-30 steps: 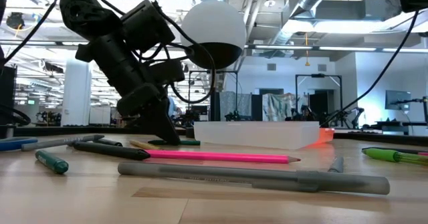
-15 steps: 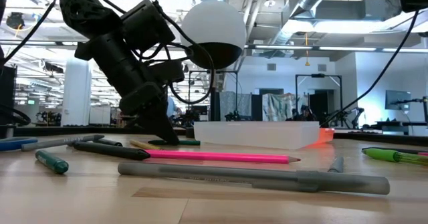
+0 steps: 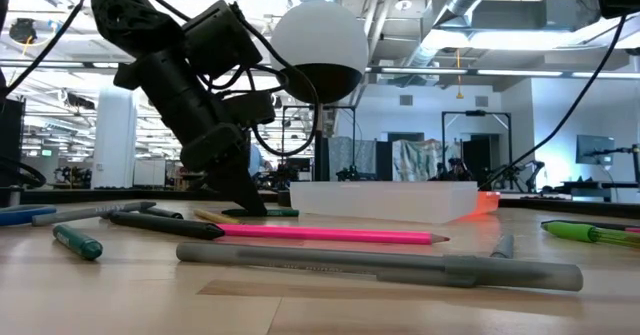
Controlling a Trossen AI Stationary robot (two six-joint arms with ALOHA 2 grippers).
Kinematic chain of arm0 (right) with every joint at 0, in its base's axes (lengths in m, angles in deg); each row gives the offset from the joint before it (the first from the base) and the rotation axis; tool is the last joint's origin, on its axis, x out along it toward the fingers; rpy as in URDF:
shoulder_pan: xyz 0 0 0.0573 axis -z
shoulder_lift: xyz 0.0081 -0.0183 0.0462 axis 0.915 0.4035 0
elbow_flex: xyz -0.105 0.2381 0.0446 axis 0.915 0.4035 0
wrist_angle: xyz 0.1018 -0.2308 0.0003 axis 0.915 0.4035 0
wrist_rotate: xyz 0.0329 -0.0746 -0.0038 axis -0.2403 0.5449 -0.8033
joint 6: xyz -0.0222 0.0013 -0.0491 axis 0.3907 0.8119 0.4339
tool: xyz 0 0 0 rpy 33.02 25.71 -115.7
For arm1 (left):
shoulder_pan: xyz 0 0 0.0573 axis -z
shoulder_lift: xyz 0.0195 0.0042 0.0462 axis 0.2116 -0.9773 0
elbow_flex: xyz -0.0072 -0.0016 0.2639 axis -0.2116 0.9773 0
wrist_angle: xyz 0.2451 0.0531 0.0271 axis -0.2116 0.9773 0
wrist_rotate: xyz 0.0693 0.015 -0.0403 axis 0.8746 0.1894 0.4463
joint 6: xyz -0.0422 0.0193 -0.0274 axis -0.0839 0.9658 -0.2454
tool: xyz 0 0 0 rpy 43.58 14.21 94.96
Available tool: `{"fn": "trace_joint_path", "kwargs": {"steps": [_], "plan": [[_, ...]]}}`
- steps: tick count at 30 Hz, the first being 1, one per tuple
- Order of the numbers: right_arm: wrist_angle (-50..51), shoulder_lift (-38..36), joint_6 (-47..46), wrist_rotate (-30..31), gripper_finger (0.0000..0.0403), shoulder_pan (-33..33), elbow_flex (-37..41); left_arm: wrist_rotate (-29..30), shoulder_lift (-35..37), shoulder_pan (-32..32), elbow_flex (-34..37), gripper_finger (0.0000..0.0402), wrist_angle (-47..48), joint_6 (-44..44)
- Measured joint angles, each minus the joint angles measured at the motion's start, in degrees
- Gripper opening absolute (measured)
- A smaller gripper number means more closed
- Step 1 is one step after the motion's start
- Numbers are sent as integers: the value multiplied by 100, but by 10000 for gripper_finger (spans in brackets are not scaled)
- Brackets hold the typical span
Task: Pick & place school supplies into a supply box
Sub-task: Put the dark green crayon into the orange supply box
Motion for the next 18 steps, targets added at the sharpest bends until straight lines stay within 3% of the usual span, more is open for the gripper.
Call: {"fn": "trace_joint_path", "kwargs": {"steps": [11,18], "plan": [[2,0,0,-14,92,0,0,-539,39,-20,-54,28,350,-308],[4,0,0,-18,92,0,0,-717,39,-9,-423,23,1214,-349]]}}
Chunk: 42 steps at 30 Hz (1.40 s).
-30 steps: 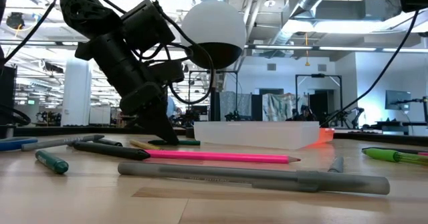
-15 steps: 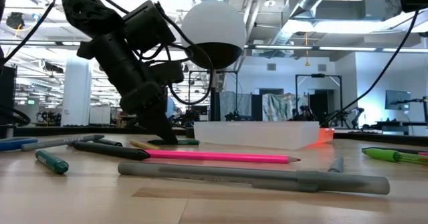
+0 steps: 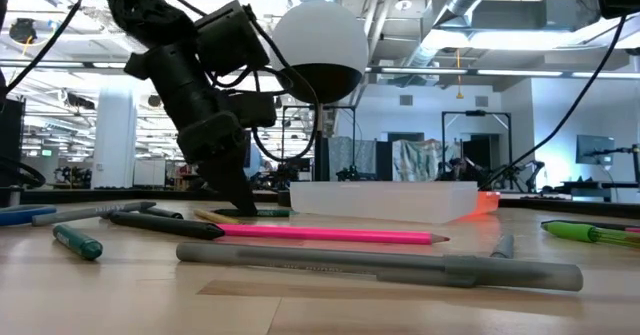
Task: Pick & place school supplies into a supply box
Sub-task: Put the dark green crayon into the orange supply box
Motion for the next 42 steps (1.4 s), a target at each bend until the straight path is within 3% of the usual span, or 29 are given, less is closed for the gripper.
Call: {"fn": "trace_joint_path", "kwargs": {"steps": [6,12,21,28,42], "plan": [[0,0,0,-9,92,0,0,-317,-15,14,-510,30,1290,42],[3,0,0,-13,92,0,0,-406,-59,27,-825,31,1906,221],[60,0,-7,-20,92,0,0,-349,-83,31,-834,32,1937,233],[234,0,-289,-20,92,0,0,187,-85,121,-831,27,1861,713],[339,0,-444,-17,92,0,0,338,-87,210,-846,15,1630,1263]]}}
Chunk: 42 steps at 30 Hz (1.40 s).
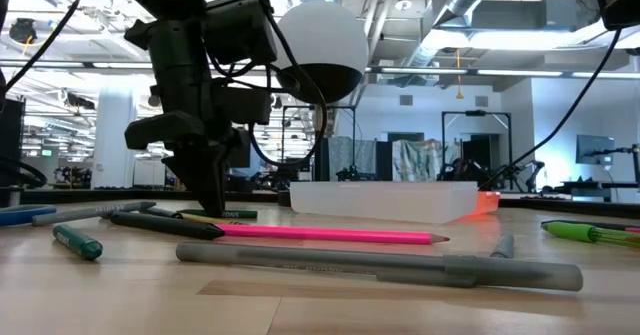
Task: Pick & place school supplies into a supply box
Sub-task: Put the dark green crayon into the orange supply box
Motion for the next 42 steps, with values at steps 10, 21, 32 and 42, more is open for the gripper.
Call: {"fn": "trace_joint_path", "kwargs": {"steps": [10,21,32,42], "plan": [[0,-2,0,4,92,0,0,15,-33,253,-876,12,423,382],[-2,0,-2,20,92,0,0,1135,-25,366,-1504,12,-609,2150],[-4,-2,-109,20,92,0,0,937,-225,-90,-1513,12,-2009,3095],[-210,-2,-551,20,92,0,465,1342,-939,-220,-1530,16,-2325,3412]]}}
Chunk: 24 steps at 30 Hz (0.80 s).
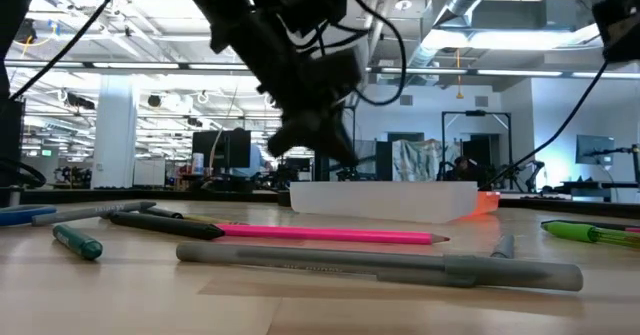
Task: Pick & place school supplies into a supply box
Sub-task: Put the dark green crayon into the orange supply box, then put the black pen into the orange supply box
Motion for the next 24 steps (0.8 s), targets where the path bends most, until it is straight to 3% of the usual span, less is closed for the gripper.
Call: {"fn": "trace_joint_path", "kwargs": {"steps": [16,24], "plan": [[-52,0,-68,227,92,55,72,134,-16,-209,10,105,95,-361],[99,0,-846,-40,92,369,72,584,111,226,8,122,658,-555]]}}
